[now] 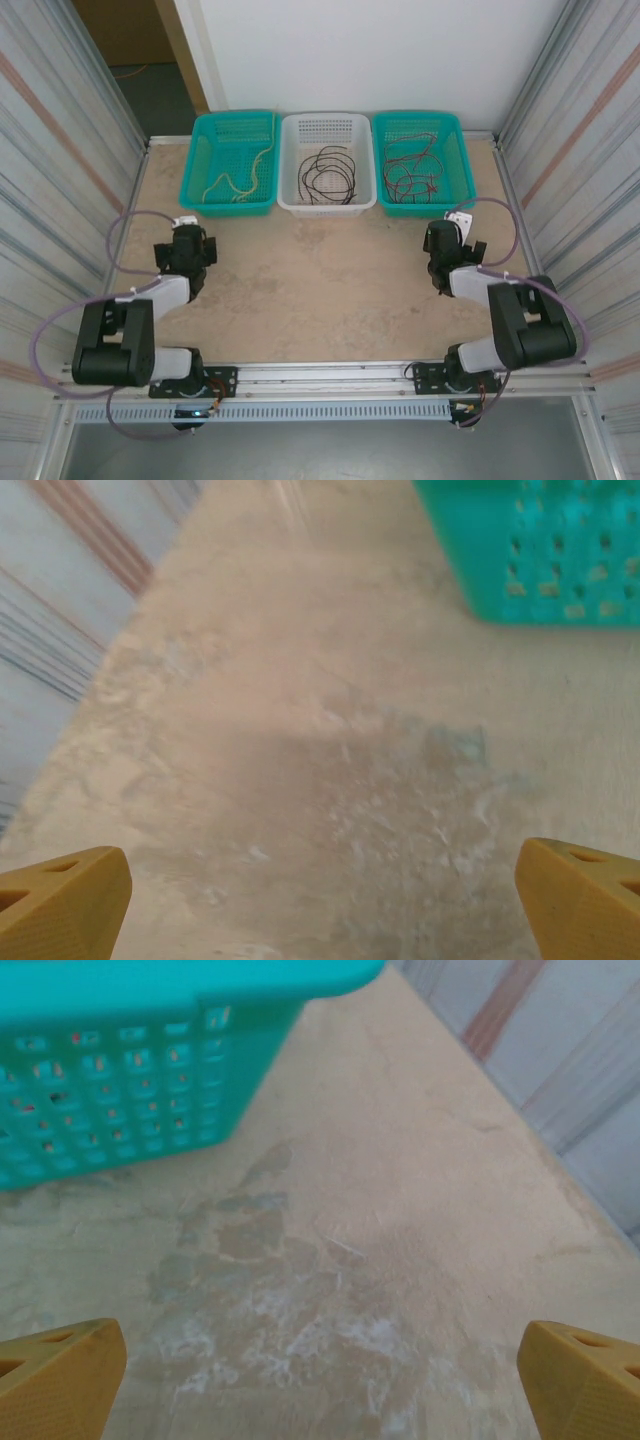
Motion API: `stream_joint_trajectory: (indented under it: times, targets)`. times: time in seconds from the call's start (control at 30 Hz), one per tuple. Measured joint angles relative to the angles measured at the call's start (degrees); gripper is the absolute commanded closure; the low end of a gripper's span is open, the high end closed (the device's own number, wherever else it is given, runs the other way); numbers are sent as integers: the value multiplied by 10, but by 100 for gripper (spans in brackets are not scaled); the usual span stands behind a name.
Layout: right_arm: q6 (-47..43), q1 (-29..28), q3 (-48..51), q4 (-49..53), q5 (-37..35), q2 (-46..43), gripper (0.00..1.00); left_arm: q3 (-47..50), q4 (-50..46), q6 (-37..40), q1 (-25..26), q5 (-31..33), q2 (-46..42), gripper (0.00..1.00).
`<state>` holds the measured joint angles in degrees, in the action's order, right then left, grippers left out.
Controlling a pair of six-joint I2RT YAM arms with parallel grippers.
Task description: Untangle the cables
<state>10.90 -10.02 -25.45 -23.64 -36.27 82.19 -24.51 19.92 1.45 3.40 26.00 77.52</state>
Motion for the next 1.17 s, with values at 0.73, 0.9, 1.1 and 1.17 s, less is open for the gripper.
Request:
stream_joint_trajectory:
  times: [0.73, 0.9, 1.1, 1.17]
  targets:
    - [-43, 119, 35, -224, 325, 64, 1, 30, 262, -1, -5, -170, 98, 1]
    - [-43, 119, 35, -223, 329, 64, 1, 30, 265, -1, -1, -170, 98, 1]
    - [-43, 123, 22, -211, 345, 67, 1, 30, 265, -1, -1, -170, 98, 1]
    - [-43, 123, 21, -213, 347, 66, 1, 30, 265, -1, -1, -170, 98, 1]
